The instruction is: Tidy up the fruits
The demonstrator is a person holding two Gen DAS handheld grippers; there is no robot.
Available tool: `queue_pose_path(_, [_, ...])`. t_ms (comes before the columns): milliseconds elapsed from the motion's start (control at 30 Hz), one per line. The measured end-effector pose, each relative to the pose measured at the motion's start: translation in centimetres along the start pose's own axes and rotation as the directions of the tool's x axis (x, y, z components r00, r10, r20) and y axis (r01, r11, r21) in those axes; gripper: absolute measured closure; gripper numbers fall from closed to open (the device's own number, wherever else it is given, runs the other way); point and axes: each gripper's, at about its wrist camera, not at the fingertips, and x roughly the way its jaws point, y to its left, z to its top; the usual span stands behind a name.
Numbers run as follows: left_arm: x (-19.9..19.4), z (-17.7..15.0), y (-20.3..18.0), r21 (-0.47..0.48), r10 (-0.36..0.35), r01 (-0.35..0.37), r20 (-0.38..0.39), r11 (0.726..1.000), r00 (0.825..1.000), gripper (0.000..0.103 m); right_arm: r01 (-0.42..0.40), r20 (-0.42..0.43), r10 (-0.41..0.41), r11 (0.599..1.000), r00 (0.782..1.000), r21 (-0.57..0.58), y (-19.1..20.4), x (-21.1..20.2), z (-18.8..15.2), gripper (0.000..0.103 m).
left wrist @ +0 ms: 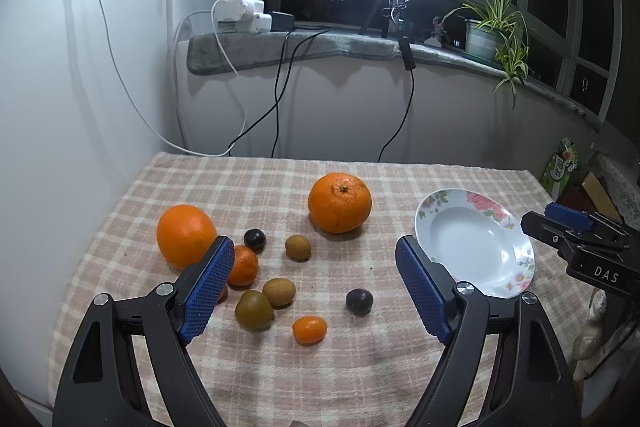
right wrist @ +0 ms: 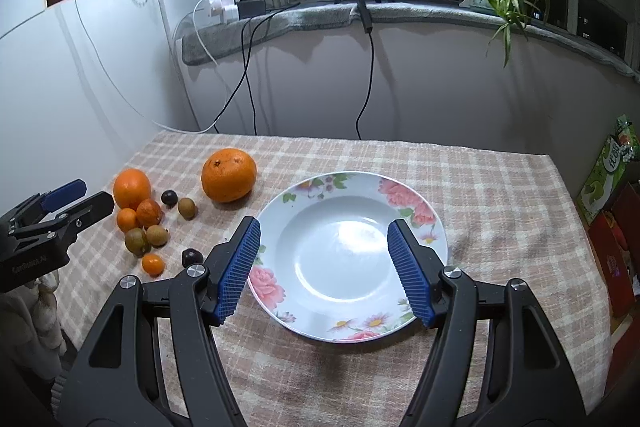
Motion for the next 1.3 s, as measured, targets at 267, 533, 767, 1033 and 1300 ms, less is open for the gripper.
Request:
queue_pose_path(267, [0.0,0.0,0.0,0.005,0.005,-0.005,-0.002,1.000,1.000,0.020,-0.029,-0.030,0.029,1.000,0.999,-0.009,0.6,0.7,-0.1,0.034])
queue_pose_path(533, [-0.3,-0.2,-0.1,0.004,0.003,-0.003,0.006,1.000,1.000,0.020,-0.037,-0.026,0.036,0.999,0.999,-0.022,1.0,0.3,-0.2,0.034])
queue_pose_path(767, [-0.4,-0.1,0.0,0.002,0.003,-0.003,0.008,1.000,1.000,0.020,-0.045,-0.028,0.044,0.999,0.999,-0.027,1.1,0.3,-0.2,0.034])
queue_pose_path(1033, [-0.4,-0.1,0.1,0.002,0.002,-0.002,0.008,1.000,1.000,0.020,-0.048,-0.028,0.047,0.998,0.998,-0.029,1.3,0.3,-0.2,0.034])
queue_pose_path(1300, [-0.5,-0.2,0.0,0.003,0.002,-0.002,0.009,1.000,1.000,0.020,-0.047,-0.028,0.046,0.998,0.999,-0.029,1.3,0.3,-0.2,0.034])
